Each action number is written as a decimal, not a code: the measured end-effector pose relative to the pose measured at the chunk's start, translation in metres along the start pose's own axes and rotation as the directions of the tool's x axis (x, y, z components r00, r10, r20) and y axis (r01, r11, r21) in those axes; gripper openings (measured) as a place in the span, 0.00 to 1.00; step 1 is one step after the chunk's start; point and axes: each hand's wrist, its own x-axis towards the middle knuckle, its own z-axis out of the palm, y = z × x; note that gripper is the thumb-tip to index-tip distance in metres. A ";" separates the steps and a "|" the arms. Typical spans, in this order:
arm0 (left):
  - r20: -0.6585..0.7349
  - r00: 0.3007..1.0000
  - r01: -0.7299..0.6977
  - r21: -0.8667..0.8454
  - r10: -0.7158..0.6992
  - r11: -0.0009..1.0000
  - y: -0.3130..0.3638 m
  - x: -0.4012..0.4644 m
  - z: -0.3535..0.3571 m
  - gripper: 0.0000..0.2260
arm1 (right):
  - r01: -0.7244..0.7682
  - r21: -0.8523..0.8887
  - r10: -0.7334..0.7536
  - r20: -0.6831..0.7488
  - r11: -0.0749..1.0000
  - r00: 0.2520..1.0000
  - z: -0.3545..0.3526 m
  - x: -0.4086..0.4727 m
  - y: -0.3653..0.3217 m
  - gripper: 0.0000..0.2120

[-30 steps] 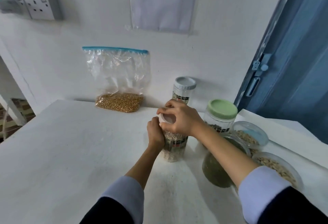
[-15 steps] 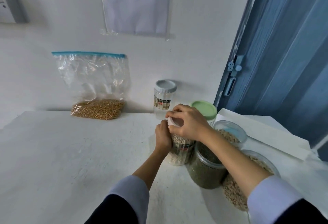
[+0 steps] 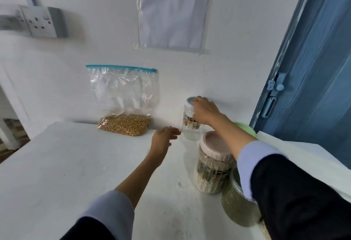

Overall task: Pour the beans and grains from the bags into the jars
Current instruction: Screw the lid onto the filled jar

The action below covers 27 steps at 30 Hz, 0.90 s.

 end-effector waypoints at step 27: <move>-0.040 0.938 -0.305 0.374 0.344 0.876 -0.032 -0.004 -0.003 0.35 | 0.161 0.031 -0.164 0.119 0.986 0.979 -0.008 -0.058 -0.092 0.35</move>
